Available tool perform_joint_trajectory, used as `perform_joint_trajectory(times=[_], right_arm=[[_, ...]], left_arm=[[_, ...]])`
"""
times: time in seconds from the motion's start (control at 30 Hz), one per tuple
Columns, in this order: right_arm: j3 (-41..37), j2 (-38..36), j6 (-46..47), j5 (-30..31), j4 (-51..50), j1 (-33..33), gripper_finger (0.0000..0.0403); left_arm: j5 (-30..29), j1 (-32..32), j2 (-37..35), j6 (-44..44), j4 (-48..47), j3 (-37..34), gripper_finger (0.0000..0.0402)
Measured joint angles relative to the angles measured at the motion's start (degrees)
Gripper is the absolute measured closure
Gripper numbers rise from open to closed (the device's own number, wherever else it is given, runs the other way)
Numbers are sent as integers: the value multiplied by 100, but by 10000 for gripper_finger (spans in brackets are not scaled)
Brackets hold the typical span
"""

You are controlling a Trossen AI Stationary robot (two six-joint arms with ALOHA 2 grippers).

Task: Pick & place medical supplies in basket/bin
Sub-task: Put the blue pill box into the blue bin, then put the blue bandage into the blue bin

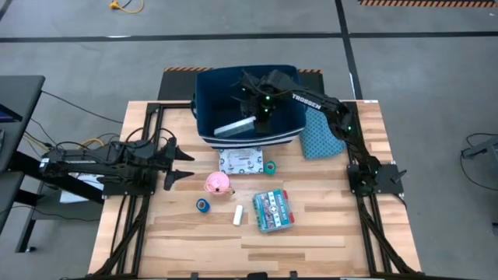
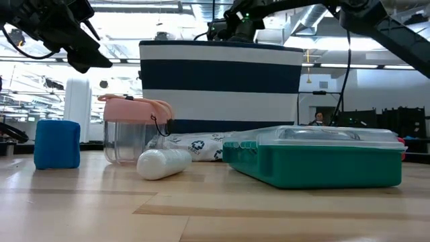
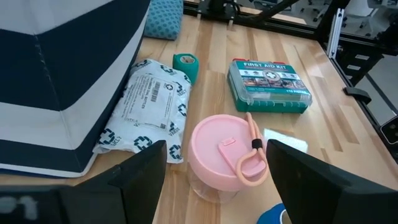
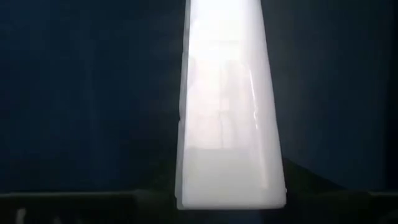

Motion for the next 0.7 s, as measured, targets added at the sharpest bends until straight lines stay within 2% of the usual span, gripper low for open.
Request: perform_joint_trajectory(times=[0.07,0.23,0.33,0.47,0.7], right_arm=[[0,0,-1,10,9,-4,259],[0,-2,207,189,220,-4,175],[0,-2,240,320,312,-2,144],[0,-2,211,415,338,-3,131],[19,-121,300,1313,365,14,128]], left_arm=[[0,0,-2,0,2,0,139],[-1,0,0,0,-2,0,139],[1,0,-1,0,-2,0,139],[-1,0,0,2,-2,0,139],[-50,0,-1,2,-4,0,139]])
